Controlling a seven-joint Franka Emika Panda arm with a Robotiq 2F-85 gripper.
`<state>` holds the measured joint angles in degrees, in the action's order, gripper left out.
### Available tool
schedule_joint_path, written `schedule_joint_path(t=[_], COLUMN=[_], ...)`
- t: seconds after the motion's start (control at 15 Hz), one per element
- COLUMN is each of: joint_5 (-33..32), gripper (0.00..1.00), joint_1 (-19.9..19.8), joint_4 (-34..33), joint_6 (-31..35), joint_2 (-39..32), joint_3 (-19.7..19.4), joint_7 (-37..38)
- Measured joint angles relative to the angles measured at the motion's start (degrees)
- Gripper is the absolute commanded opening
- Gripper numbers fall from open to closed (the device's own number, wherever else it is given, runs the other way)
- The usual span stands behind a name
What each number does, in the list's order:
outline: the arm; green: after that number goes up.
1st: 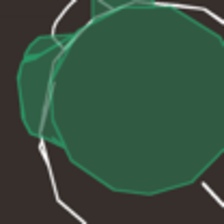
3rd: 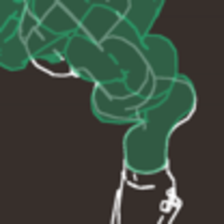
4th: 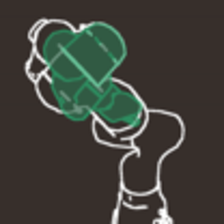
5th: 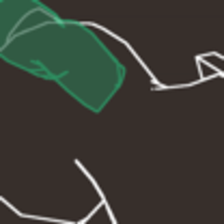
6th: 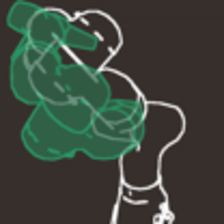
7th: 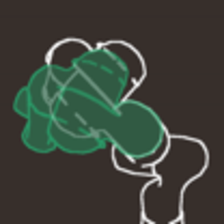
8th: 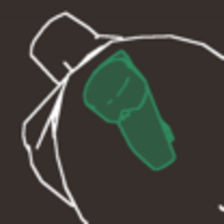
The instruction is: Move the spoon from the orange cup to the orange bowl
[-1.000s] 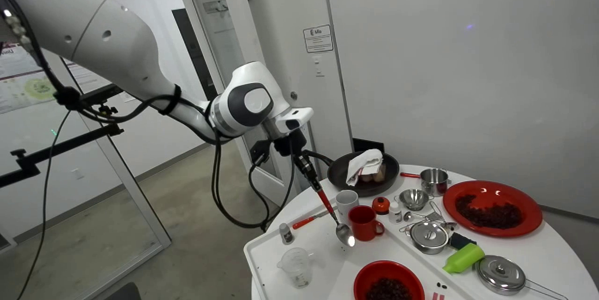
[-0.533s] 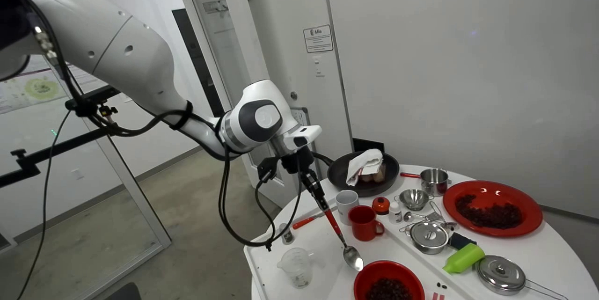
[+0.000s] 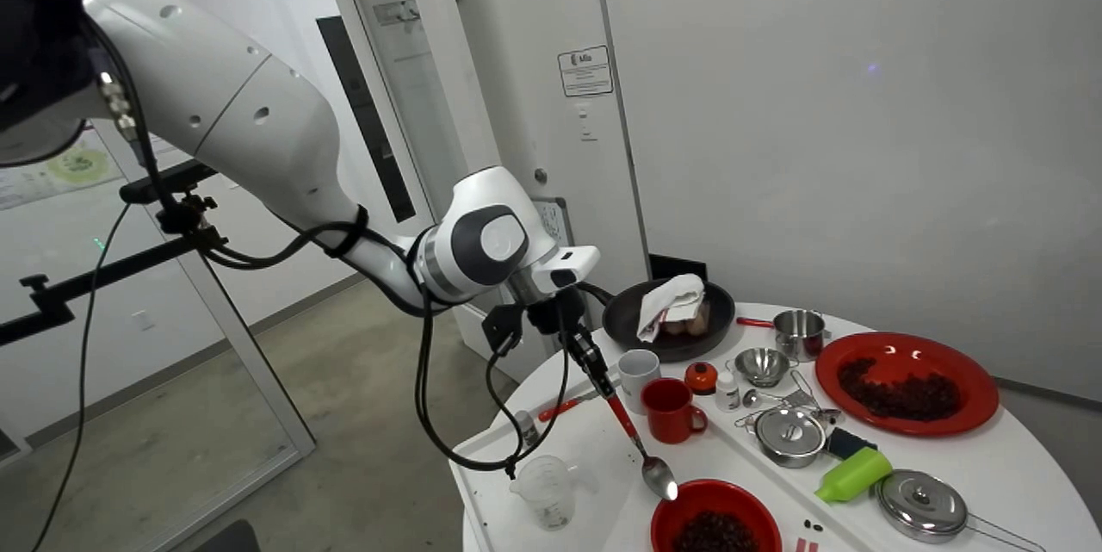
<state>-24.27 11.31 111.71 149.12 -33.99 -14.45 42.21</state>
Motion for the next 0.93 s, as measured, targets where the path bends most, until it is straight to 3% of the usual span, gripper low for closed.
schedule_joint_path(t=[0.93], joint_5=[1.7], gripper=[0.07], joint_1=[-2.4], joint_4=[-0.1], joint_6=[5.0], joint_2=[-3.7], joint_3=[-2.8], joint_7=[-1.0])
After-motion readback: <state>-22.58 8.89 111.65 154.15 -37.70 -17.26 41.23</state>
